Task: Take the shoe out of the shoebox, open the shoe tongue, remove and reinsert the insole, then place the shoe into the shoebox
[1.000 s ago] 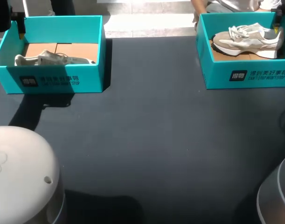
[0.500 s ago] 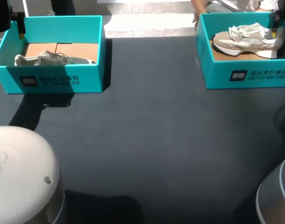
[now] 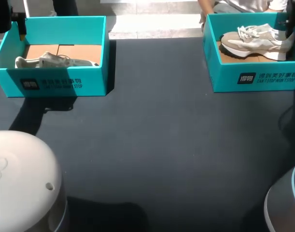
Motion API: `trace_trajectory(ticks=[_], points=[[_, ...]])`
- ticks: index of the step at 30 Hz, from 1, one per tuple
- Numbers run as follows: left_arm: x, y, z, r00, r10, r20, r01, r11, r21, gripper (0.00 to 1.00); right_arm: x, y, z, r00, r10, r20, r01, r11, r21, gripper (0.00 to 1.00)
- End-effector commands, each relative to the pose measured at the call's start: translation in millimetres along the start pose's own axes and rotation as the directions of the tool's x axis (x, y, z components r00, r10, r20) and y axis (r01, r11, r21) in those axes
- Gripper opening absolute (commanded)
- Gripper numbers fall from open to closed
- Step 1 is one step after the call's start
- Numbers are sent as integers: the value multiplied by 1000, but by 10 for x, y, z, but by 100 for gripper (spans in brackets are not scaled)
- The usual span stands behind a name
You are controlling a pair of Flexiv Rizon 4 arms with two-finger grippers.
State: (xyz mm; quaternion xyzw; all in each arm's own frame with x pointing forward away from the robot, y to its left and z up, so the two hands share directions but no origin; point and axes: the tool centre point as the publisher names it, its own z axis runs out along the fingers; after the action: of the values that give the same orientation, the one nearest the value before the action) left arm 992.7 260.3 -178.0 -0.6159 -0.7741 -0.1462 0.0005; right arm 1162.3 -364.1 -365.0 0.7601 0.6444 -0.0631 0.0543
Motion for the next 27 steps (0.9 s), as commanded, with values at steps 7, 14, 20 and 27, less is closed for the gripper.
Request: trace_trajectory(ticks=[7, 14, 20, 27], points=[[5, -10, 1, 1000, 0, -1, 0, 1000, -3, 100, -45, 7, -363, 996, -74, -41, 72, 997, -26, 0], [5, -10, 1, 1000, 0, -1, 0, 1000, -3, 100, -100, -104, -934, 988, -139, -74, 136, 989, -51, 0], [5, -10, 1, 1000, 0, -1, 0, 1000, -3, 100, -47, -243, -1425, 991, -114, -66, 112, 993, -40, 0], [5, -10, 1, 1000, 0, -1, 0, 1000, -3, 100, 31, -518, -1914, 994, -82, -66, 81, 996, -27, 0]])
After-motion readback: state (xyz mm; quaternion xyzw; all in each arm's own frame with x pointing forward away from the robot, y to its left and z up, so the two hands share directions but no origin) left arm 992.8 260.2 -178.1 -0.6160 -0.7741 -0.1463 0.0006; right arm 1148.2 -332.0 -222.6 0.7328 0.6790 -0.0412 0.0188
